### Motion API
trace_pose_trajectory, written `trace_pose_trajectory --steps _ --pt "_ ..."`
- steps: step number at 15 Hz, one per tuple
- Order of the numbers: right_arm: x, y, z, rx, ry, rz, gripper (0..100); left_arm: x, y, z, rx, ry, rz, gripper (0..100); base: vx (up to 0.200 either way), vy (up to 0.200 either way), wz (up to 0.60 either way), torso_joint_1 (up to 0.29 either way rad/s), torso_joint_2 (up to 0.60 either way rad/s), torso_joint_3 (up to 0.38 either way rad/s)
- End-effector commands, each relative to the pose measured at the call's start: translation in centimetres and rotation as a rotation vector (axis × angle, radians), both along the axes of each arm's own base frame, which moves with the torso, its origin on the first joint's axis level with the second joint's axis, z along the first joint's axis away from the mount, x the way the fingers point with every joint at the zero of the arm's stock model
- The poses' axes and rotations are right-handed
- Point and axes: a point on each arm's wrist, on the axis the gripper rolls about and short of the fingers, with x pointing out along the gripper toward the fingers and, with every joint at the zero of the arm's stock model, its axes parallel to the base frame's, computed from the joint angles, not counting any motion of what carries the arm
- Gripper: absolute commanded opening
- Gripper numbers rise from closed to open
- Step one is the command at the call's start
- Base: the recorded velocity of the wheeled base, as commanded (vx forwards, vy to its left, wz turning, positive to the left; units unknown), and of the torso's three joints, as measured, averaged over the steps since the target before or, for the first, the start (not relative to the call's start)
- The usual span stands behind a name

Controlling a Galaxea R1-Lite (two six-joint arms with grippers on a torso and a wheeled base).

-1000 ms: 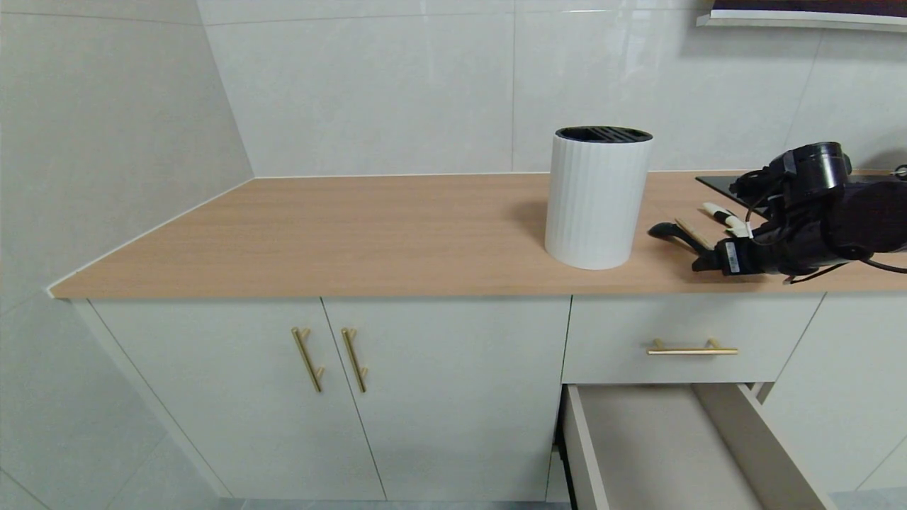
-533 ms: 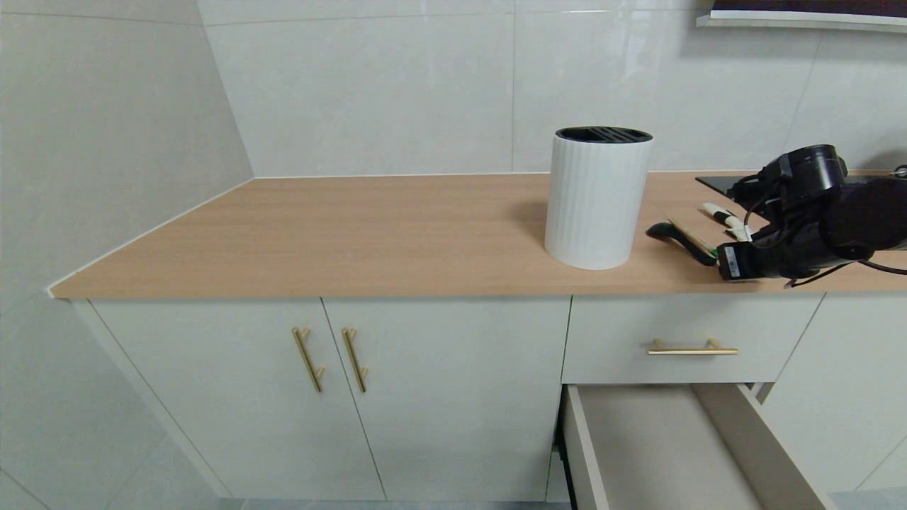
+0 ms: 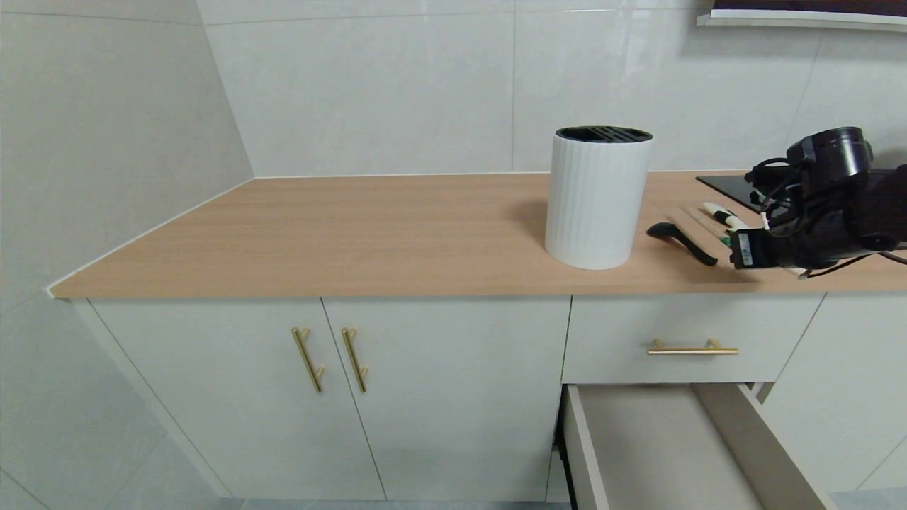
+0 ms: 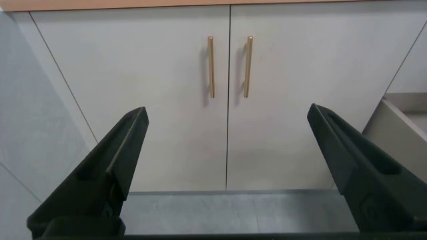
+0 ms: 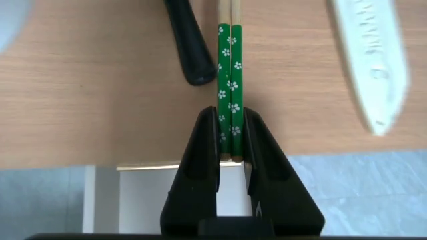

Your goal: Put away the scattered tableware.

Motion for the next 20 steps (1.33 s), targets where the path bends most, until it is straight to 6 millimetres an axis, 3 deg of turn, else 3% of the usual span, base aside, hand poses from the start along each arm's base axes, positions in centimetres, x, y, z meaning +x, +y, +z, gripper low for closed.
trace_pose_trajectory --steps 1,4,5,10,13,16,18,20 --pt "-5.6 -0.2 3.7 0.01 -0.093 0.0 0 0.0 0.0 0.0 0.0 0.001 0.001 100 0.0 0.0 0.0 0.0 0.0 0.0" --pt "-12.5 -0.4 5.8 0.041 -0.164 0.055 0 0.0 0.0 0.0 0.0 -0.001 0.001 100 0.0 0.0 0.0 0.0 0.0 0.0" --pt "-13.8 -0.4 5.7 0.047 -0.163 0.069 0 0.0 0.0 0.0 0.0 -0.001 0.001 100 0.0 0.0 0.0 0.0 0.0 0.0" --pt "-24.8 -0.3 5.1 -0.003 -0.158 0.236 0 0.0 0.0 0.0 0.0 0.001 0.001 100 0.0 0.0 0.0 0.0 0.0 0.0" --pt "-29.1 0.1 4.7 -0.014 -0.039 0.354 0 0.0 0.0 0.0 0.0 -0.001 0.001 100 0.0 0.0 0.0 0.0 0.0 0.0" --pt "-29.9 0.7 2.2 0.002 0.2 0.472 0 0.0 0.0 0.0 0.0 -0.001 0.001 100 0.0 0.0 0.0 0.0 0.0 0.0" --pt "-28.6 1.1 0.0 0.011 0.339 0.481 0 0.0 0.0 0.0 0.0 0.001 0.001 100 0.0 0.0 0.0 0.0 0.0 0.0" --pt "-26.0 2.1 -2.8 0.072 0.545 0.546 0 0.0 0.0 0.0 0.0 0.001 0.0 100 0.0 0.0 0.0 0.0 0.0 0.0"
